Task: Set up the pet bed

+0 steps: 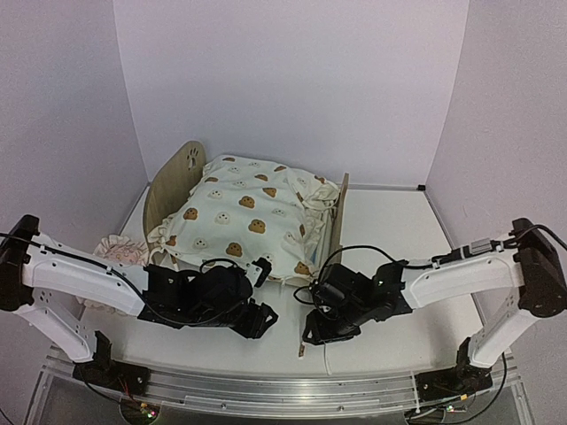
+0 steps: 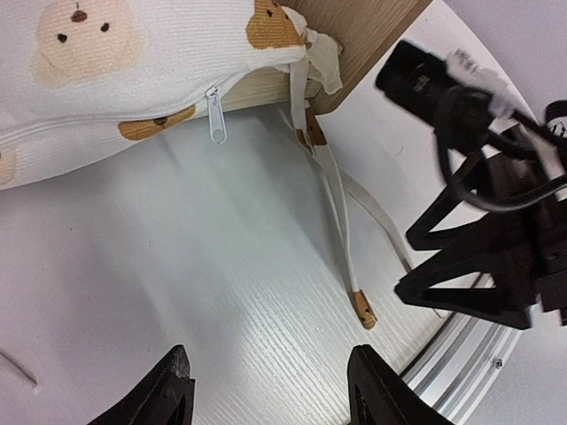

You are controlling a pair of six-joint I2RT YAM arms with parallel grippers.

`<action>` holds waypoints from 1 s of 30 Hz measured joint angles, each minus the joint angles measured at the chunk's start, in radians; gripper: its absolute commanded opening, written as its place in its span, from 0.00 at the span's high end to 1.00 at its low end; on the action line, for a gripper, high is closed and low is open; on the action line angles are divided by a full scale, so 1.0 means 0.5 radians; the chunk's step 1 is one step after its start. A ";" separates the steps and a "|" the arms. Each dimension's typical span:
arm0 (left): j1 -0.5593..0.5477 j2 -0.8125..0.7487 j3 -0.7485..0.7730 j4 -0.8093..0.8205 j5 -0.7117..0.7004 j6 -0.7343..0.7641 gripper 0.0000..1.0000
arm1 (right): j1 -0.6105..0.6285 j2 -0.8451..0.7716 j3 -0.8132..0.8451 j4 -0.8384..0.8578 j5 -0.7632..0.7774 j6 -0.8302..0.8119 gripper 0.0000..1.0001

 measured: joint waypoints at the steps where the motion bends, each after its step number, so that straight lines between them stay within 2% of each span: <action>1: 0.000 0.018 0.000 0.006 -0.004 0.003 0.40 | 0.000 -0.049 -0.008 -0.032 0.011 -0.011 0.47; 7: 0.001 0.140 0.060 0.083 -0.030 0.022 0.42 | 0.000 -0.301 -0.158 -0.134 0.104 -0.020 0.45; 14: 0.019 0.296 0.150 0.261 -0.026 0.070 0.45 | 0.055 -0.209 -0.211 -0.207 0.180 -0.003 0.47; 22: 0.085 0.382 0.172 0.399 0.008 0.099 0.46 | 0.156 0.003 -0.162 -0.215 0.250 0.005 0.59; 28: 0.098 0.383 0.172 0.441 0.021 0.110 0.47 | 0.203 0.057 -0.115 -0.214 0.327 0.022 0.61; 30: 0.098 0.383 0.172 0.450 0.021 0.111 0.46 | 0.220 0.074 -0.098 -0.214 0.349 0.024 0.67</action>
